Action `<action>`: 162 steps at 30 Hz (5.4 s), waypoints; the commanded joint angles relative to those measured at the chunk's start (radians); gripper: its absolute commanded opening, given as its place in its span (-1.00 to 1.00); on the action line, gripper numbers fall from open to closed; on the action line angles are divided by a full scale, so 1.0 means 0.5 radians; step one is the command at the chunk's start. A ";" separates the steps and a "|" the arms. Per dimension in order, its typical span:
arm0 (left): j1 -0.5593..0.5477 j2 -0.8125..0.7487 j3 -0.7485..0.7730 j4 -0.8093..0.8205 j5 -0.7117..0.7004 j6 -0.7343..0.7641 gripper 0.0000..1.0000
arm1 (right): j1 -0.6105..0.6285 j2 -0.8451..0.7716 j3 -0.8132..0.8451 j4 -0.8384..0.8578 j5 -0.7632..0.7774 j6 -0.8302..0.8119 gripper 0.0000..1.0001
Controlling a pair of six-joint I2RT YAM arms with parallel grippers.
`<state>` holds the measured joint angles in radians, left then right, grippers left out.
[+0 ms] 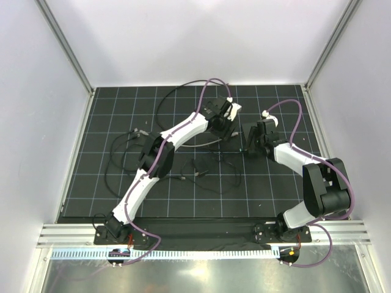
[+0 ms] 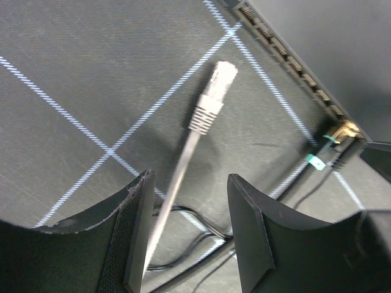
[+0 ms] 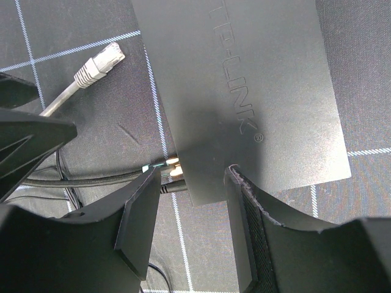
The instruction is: Pull the plug from the switch port
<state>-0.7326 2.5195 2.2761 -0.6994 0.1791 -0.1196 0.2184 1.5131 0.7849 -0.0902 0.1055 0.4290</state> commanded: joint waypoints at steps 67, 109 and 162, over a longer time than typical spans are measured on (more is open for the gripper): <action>0.738 -1.001 -0.520 -0.314 -2.086 -0.408 -1.00 | 0.008 -0.026 -0.036 0.147 -0.174 0.084 0.07; 0.195 -0.600 -0.957 1.430 0.890 -0.491 0.18 | -0.127 -0.109 0.151 -0.089 0.231 0.099 0.07; 0.051 0.379 -0.067 0.681 1.492 -0.905 -0.01 | -0.204 0.011 0.090 -0.050 0.071 0.075 0.02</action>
<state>-0.6960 2.7056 2.2707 -0.2962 0.9440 -0.5758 0.1223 1.5322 0.8246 -0.1364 0.1314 0.4740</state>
